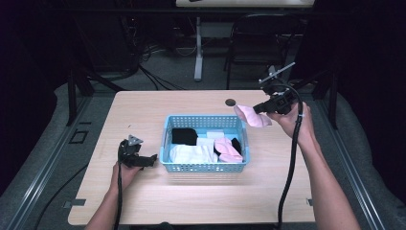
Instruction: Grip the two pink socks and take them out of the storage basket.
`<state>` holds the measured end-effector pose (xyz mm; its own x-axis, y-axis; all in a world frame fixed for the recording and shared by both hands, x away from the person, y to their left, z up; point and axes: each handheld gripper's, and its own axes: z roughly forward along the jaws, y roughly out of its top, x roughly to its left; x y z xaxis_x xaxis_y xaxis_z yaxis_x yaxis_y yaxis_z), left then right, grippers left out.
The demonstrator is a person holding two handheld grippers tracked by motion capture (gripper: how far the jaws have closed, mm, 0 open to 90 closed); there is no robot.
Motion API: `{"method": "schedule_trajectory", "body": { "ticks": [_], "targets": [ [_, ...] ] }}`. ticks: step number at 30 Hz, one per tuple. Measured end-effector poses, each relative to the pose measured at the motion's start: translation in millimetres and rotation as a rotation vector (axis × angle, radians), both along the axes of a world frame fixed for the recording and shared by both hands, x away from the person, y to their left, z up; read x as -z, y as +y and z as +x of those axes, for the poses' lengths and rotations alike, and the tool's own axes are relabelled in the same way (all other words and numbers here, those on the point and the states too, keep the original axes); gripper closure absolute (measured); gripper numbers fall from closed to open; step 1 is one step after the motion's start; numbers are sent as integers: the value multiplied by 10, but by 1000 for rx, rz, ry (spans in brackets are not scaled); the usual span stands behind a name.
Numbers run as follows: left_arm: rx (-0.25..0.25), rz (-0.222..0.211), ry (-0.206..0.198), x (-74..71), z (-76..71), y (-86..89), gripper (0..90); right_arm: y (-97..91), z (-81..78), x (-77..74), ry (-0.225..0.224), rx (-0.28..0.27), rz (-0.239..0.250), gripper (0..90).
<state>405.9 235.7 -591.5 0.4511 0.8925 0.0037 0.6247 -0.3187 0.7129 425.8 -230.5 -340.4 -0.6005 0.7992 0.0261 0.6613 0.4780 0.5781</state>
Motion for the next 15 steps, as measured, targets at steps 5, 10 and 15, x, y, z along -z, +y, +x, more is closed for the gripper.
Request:
{"method": "schedule_trajectory", "body": {
  "ticks": [5, 10, 15],
  "targets": [
    [0, 0, 0, 0, 0, 0, 11, -172, -26, 22, 3, 29, -5, 900],
    [0, 0, 0, 0, 0, 0, 11, -323, -45, 78, 12, 61, -15, 900],
    [0, 1, 0, 0, 0, 0, 11, -463, -52, 163, 30, 93, -36, 900]
  ]
}}
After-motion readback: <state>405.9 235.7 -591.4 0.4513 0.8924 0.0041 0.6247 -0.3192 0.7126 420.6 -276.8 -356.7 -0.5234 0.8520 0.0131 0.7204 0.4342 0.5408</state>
